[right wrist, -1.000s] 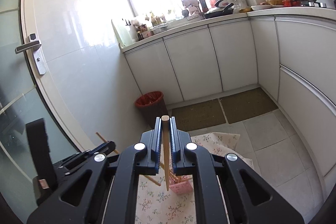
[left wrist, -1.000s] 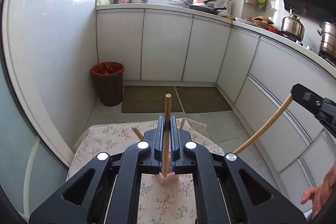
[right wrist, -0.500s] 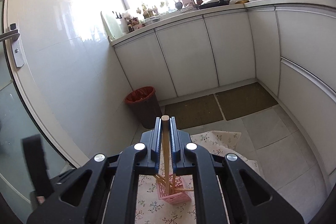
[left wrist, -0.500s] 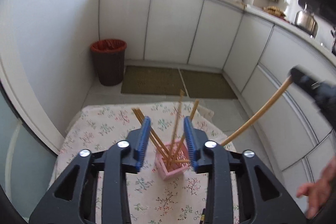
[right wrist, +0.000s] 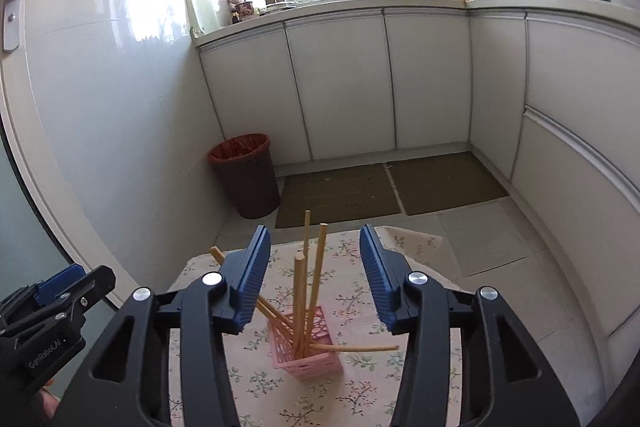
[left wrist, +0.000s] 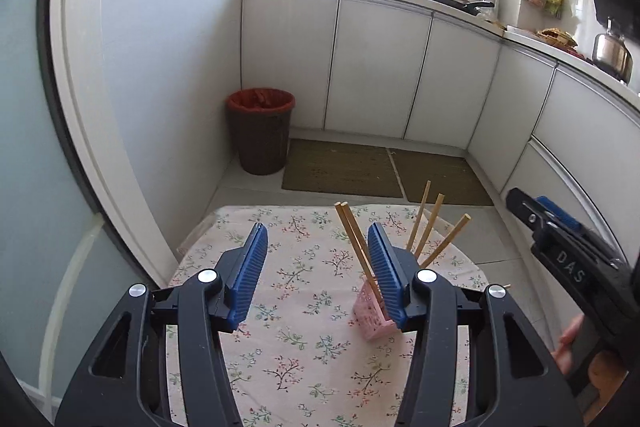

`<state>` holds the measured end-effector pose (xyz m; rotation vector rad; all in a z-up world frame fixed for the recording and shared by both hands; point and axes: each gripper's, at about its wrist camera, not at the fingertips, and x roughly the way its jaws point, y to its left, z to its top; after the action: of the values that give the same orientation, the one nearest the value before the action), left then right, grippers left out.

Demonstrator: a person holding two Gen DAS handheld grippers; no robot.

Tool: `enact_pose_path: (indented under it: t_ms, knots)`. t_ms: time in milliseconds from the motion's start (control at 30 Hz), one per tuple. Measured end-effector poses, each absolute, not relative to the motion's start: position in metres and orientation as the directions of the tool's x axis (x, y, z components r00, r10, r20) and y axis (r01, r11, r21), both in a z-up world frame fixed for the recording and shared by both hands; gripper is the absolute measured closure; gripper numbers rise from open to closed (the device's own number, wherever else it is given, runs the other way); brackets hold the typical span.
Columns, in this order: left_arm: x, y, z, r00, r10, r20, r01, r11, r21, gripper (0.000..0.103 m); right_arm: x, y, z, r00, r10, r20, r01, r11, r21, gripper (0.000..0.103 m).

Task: Organize utensils
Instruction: 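Move both open tools back toward the remaining chopsticks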

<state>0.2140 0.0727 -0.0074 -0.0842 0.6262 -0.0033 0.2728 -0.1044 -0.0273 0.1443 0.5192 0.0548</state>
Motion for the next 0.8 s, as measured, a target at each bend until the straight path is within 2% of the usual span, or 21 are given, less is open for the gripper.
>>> enact_pose_path:
  t_ms: [33, 133, 167, 233, 300, 333, 400, 600, 800]
  knots:
    - [0.212, 0.072, -0.007, 0.811, -0.034, -0.584, -0.022, 0.996, -0.088, 0.053, 0.267, -0.106, -0.024, 0.87, 0.072, -0.488, 0.0, 0.99, 0.144, 0.047]
    - [0.203, 0.069, -0.005, 0.815, -0.038, -0.579, -0.022, 0.995, -0.096, 0.051, 0.25, -0.115, -0.018, 0.874, 0.043, -0.484, 0.024, 0.991, 0.13, 0.041]
    - [0.198, 0.069, -0.003, 0.818, -0.034, -0.575, -0.025, 0.995, -0.094, 0.047, 0.243, -0.117, -0.016, 0.875, 0.032, -0.483, 0.029, 0.993, 0.118, 0.039]
    - [0.188, 0.068, 0.001, 0.826, -0.028, -0.563, -0.031, 0.995, -0.095, 0.037, 0.229, -0.122, -0.014, 0.878, 0.004, -0.479, 0.047, 0.994, 0.095, 0.025]
    - [0.176, 0.068, 0.003, 0.837, -0.021, -0.547, -0.039, 0.994, -0.098, 0.026, 0.216, -0.128, -0.012, 0.885, -0.03, -0.465, 0.074, 0.994, 0.076, 0.017]
    - [0.169, 0.068, 0.004, 0.842, -0.017, -0.539, -0.043, 0.994, -0.099, 0.024, 0.206, -0.131, -0.012, 0.888, -0.055, -0.457, 0.094, 0.994, 0.062, 0.013]
    - [0.158, 0.067, 0.004, 0.846, -0.012, -0.533, -0.048, 0.994, -0.097, 0.016, 0.191, -0.136, -0.012, 0.891, -0.082, -0.446, 0.116, 0.992, 0.05, 0.009]
    - [0.132, 0.061, -0.006, 0.829, -0.018, -0.558, -0.044, 0.994, -0.098, 0.008, 0.159, -0.148, -0.018, 0.873, -0.137, -0.468, 0.169, 0.985, 0.029, 0.007]
    - [0.113, 0.051, -0.017, 0.807, -0.035, -0.59, -0.02, 0.996, -0.087, 0.007, 0.135, -0.157, -0.033, 0.858, -0.144, -0.494, 0.18, 0.983, 0.025, 0.007]
